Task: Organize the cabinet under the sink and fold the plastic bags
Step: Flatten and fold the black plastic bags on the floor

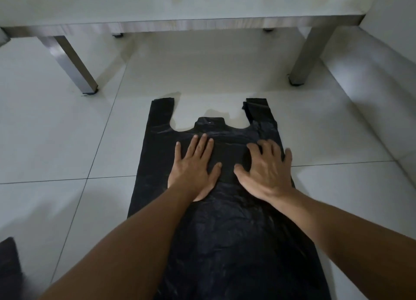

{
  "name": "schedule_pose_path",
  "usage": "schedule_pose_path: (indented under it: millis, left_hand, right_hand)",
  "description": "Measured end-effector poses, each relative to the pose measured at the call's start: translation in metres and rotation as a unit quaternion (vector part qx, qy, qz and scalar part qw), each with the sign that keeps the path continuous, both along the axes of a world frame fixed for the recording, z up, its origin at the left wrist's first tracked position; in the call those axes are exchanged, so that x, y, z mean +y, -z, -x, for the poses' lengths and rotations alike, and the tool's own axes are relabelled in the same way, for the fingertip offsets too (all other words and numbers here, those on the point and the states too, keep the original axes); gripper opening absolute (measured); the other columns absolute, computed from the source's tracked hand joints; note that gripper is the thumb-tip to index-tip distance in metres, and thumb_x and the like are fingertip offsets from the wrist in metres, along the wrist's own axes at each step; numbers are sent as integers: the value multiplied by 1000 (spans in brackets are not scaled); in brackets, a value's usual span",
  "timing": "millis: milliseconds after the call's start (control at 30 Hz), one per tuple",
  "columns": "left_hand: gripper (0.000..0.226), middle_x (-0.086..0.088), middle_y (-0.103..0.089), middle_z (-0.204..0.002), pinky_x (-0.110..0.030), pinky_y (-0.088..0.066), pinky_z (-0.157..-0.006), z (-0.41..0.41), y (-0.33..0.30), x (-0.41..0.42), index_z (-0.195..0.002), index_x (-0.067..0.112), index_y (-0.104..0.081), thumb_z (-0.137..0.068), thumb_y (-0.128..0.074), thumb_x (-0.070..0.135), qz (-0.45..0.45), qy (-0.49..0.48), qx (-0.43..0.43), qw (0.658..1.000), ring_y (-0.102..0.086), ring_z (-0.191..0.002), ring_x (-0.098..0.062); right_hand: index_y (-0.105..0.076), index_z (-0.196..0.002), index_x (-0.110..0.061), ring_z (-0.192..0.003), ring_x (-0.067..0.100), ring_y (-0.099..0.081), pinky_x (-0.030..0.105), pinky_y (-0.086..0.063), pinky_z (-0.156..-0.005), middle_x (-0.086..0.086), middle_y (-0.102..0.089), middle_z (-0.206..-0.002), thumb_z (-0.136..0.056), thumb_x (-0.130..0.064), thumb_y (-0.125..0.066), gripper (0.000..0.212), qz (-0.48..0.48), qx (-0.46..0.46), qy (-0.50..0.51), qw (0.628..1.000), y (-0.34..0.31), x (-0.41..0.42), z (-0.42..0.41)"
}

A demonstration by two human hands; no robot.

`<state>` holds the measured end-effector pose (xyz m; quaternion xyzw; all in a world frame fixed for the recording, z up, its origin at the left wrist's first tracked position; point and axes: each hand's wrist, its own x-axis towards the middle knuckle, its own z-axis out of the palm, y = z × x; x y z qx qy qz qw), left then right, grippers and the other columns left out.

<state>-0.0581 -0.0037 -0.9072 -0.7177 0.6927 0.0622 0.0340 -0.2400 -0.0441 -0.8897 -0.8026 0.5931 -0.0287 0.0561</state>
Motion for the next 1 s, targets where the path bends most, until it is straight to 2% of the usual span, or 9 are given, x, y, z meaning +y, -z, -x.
schedule_pose_path:
  millis: [67,200,267,333,400,567,733,900,1000]
  left_hand:
    - [73,3,20,-160,-54,6,-118,0,-1,0,-153,23,16,-93,-2,61,-4,-2,1,1000,21,-146,-17]
    - [71,3,21,-160,-53,7,-118,1,-3,1,-153,23,17,-95,-4,59,2,-7,-1,1000,22,-146,-16]
    - [71,3,21,-160,-53,7,-118,2,-3,1,-152,22,17,-95,-3,59,2,-8,-3,1000,23,-146,-16]
    - [71,3,22,-160,-53,7,-118,2,-3,1,-152,22,17,-94,-3,59,4,-9,-2,1000,23,-146,-16]
    - [72,3,22,-160,-53,7,-118,2,-3,1,-152,22,17,-94,-3,59,6,-9,-1,1000,23,-146,-16]
    - [72,3,24,-159,-53,8,-118,2,-1,1,-152,23,18,-95,-4,60,10,-7,1,1000,24,-146,-16]
    - [71,3,26,-158,-53,9,-118,1,-2,1,-151,23,20,-95,-4,60,9,-8,2,1000,26,-145,-16]
    - [72,4,26,-159,-53,9,-118,1,-2,1,-151,23,20,-94,-2,61,7,-7,3,1000,26,-145,-16]
    - [72,4,25,-159,-53,8,-118,1,-1,1,-151,23,20,-94,-2,61,10,-6,4,1000,25,-145,-16]
  right_hand:
    - [-30,-150,-23,-149,28,-11,58,-9,-119,7,-19,-161,-91,-60,-36,69,0,-3,-27,1000,-1,-22,0]
    - [-4,-157,-28,-152,27,8,56,1,-120,1,6,-165,-96,-66,-17,73,-91,30,-36,995,10,-59,8]
    - [-18,-155,-27,-151,28,-3,57,-4,-119,4,-7,-165,-97,-63,-20,68,-54,15,-27,998,10,-68,10]
    - [-43,-142,-17,-142,31,-30,54,-22,-116,12,-36,-152,-99,-51,-33,56,36,-53,3,998,2,-79,7]
    - [-49,-134,-10,-126,32,-45,48,-36,-105,14,-50,-136,-98,-42,-43,48,77,-111,57,989,-10,-98,-1]
    - [-34,-141,-9,-127,35,-45,50,-41,-104,14,-43,-139,-84,-49,-63,76,-106,-209,229,945,-34,-150,-16]
    - [-36,-139,-8,-124,35,-48,46,-45,-101,15,-44,-137,-79,-41,-76,79,-100,-198,231,947,-24,-163,-19]
    - [-45,-130,-2,-100,22,-54,27,-46,-76,8,-54,-118,-77,-23,-81,68,-99,-366,293,877,-29,-178,-12]
    - [-58,-119,2,-94,20,-62,30,-55,-81,5,-63,-112,-66,-20,-88,65,-176,-476,316,801,-35,-194,-9]
